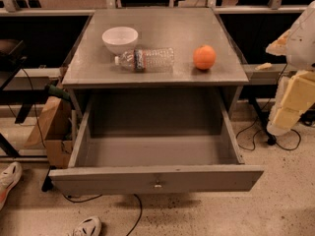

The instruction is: Place water bottle into top drawer

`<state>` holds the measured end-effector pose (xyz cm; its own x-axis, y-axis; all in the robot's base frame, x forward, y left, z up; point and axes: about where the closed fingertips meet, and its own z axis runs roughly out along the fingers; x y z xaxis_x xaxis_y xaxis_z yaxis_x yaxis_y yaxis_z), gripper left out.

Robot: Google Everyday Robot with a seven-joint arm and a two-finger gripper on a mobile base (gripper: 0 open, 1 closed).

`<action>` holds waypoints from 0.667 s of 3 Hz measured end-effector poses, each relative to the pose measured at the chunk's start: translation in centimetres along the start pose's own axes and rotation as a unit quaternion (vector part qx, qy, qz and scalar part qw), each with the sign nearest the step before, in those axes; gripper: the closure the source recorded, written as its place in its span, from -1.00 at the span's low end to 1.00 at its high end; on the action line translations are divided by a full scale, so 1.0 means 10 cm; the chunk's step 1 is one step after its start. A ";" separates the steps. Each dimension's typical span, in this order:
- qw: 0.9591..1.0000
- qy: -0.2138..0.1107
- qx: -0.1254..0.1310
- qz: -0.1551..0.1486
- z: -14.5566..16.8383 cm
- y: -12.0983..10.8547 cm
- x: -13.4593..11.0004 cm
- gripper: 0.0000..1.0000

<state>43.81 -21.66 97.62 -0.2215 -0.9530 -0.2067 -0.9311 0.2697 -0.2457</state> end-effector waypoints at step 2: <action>0.999 -0.028 0.012 0.016 -0.06 -0.10 -0.07 -1.00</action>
Offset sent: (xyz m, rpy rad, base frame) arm 0.0218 0.0048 0.0182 0.1298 -0.0543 -0.0480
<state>44.74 -21.38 98.62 -0.2335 -0.9351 -0.2666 -0.9168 0.3031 -0.2601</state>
